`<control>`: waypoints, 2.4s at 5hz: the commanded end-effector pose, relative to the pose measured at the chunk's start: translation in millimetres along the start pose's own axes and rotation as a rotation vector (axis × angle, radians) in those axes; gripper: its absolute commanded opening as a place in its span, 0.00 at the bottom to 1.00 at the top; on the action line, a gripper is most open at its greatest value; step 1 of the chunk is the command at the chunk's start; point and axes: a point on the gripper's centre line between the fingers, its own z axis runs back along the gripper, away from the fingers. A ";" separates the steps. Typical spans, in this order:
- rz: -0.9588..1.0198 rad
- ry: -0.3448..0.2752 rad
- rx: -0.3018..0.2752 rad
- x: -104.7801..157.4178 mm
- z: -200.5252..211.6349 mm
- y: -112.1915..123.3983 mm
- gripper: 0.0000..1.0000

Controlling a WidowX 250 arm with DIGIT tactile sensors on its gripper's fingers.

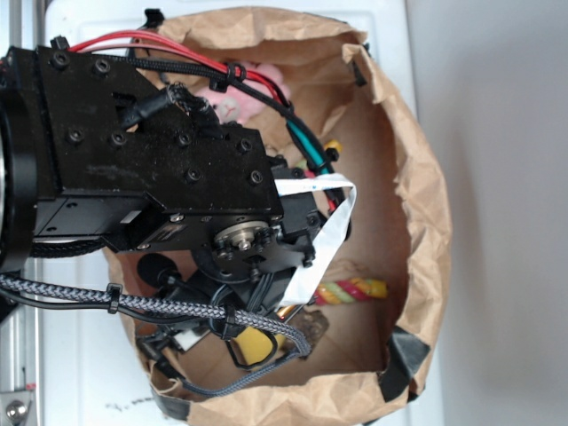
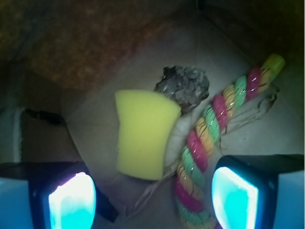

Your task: Grab the green sponge.

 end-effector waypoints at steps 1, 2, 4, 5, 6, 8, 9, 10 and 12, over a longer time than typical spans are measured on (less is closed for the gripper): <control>-0.068 -0.062 0.019 21.0 18.4 -17.5 1.00; -0.082 -0.063 -0.001 25.7 14.5 -22.1 1.00; -0.096 -0.076 -0.019 33.2 11.3 -27.9 1.00; -0.096 -0.076 -0.019 33.2 11.3 -27.9 1.00; -0.096 -0.076 -0.019 33.2 11.3 -27.9 1.00; -0.099 -0.054 0.016 28.2 -1.0 -30.9 1.00; -0.156 -0.049 -0.017 33.5 -20.3 -42.3 1.00; -0.174 -0.056 -0.024 35.3 -22.4 -45.8 1.00; -0.216 -0.042 -0.089 47.4 -38.7 -57.0 1.00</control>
